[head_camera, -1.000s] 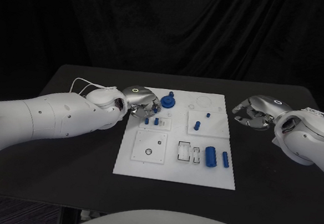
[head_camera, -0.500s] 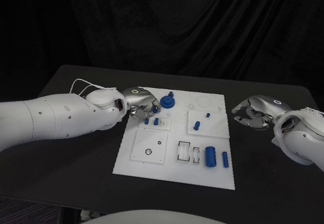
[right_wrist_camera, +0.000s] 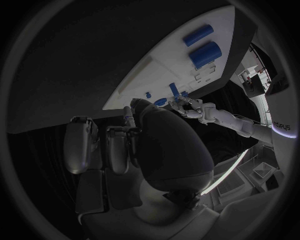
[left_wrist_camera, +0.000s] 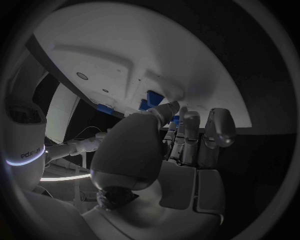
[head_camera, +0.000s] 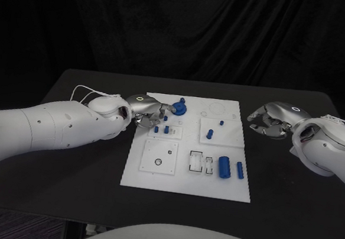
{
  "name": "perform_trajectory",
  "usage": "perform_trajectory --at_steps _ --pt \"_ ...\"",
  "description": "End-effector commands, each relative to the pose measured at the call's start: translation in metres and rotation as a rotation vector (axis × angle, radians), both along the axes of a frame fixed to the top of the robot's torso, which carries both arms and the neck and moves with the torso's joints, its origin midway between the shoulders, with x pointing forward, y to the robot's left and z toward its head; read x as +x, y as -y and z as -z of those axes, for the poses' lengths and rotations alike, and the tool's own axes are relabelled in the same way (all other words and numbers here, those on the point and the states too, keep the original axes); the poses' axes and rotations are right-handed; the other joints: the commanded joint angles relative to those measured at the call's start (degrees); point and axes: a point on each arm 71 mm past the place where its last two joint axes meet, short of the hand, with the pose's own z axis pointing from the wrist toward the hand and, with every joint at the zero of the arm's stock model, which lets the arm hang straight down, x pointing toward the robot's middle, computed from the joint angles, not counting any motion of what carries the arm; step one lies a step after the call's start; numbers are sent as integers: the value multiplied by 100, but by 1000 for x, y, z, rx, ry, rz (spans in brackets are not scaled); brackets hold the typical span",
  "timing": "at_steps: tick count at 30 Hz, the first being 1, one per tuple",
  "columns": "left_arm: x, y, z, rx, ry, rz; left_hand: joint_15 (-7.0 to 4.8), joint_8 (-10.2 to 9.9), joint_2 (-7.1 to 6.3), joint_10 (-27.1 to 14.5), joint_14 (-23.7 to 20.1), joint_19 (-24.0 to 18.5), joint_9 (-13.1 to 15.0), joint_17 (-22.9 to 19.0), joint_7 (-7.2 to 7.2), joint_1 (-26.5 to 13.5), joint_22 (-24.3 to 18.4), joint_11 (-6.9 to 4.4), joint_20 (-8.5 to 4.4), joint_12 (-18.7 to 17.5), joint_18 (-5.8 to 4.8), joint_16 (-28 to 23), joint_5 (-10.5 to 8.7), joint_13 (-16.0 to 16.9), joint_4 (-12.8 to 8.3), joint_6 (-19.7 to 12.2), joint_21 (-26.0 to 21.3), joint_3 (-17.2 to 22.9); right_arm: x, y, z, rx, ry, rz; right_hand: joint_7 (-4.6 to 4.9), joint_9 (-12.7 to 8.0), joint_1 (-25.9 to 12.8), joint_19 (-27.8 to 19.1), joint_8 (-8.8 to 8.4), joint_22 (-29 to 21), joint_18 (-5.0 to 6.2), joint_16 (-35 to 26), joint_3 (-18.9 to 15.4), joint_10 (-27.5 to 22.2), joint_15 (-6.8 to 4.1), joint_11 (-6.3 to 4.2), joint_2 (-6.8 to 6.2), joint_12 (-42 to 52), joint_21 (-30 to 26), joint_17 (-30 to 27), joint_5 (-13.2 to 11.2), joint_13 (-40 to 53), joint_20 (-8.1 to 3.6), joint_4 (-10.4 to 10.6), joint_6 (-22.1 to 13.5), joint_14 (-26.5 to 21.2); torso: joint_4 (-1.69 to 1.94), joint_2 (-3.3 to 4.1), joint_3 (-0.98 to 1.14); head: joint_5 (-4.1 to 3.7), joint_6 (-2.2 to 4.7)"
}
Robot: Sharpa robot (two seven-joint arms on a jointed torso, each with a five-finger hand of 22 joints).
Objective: Assemble the parts on the task board
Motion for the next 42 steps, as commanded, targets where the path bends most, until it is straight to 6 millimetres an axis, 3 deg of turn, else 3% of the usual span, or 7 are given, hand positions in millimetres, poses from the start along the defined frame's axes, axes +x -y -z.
perform_trajectory --at_steps 1,10,14,21,23,25,42 --pt "0 -7 -4 -34 71 -2 20 -30 -32 -150 -168 -36 -254 -136 -18 -18 819 9 9 1 37 -103 -101 55 30 -287 -31 -34 -1 2 1 -6 -4 10 8 -9 -2 -1 -27 1078 51 -29 37 396 17 30 -13 -47 -32 1415 21 1303 10 -2 41 564 4 0 1 -1 -1" --pt "-9 -45 -22 -118 295 -31 15 14 -123 -792 -649 -254 -352 -687 42 -109 727 31 29 262 95 -494 -528 283 310 -180 -357 -317 -3 11 -3 1 12 24 31 -34 -18 15 -26 1079 52 -670 180 -746 16 38 -91 -1114 -47 1005 24 186 7 -17 48 418 7 -2 -12 -21 -1" --pt "-19 -59 -31 -211 325 -51 166 22 -102 -1591 -2335 -2421 -386 -1559 -39 -289 -33 105 125 531 448 -1915 -528 343 865 52 -2863 -894 -2 10 -14 5 30 21 46 -39 -28 -97 -22 988 112 -1018 266 -1320 18 45 -179 -1858 -346 752 -4 -528 9 -1 78 344 12 -7 -26 22 -1" --pt "-40 -73 -41 -504 128 -54 224 179 177 -2470 -3861 -4530 -111 -2598 82 80 -1433 27 83 1177 380 -4116 -433 -158 1306 1211 -5521 -1598 6 -2 -43 0 58 -10 63 -10 28 -362 19 770 236 -1620 437 -3047 67 104 -361 -3979 -1051 289 -75 -2443 49 8 188 159 27 -30 -68 126 -1" --pt "-45 -76 -42 -636 10 -49 128 193 169 -2624 -4072 -4500 -129 -2733 82 -194 -1563 -79 48 1226 415 -4442 -536 -264 1648 1310 -5665 -1866 7 -8 -50 5 70 -36 70 14 60 -408 47 735 256 -1722 468 -3138 76 115 -378 -4090 -1166 214 43 -2535 56 -17 248 118 35 -29 -69 120 -1" --pt "-48 -78 -44 -745 -71 -54 -35 150 376 -2936 -4080 -4509 -198 -2900 145 -698 -1879 -263 -34 1281 470 -4948 -544 -589 1728 1353 -6033 -2319 9 -14 -54 9 78 -60 55 171 181 -513 231 665 296 -1939 638 -3197 72 117 -506 -4200 -1416 46 1132 -2643 57 -171 600 15 42 -27 -74 103 -1" --pt "-69 -55 -53 -1335 -519 -29 343 129 1104 -3294 -4484 -5139 -417 -3297 321 -736 -3072 103 214 1481 365 -6696 -132 -2306 1739 1109 -6605 -4082 4 -39 -23 -58 -28 -162 -23 692 -111 -947 117 480 424 -2497 491 -4785 311 484 -517 -4861 -2354 -498 625 -3071 238 -299 115 -456 310 -108 -300 -152 -1"
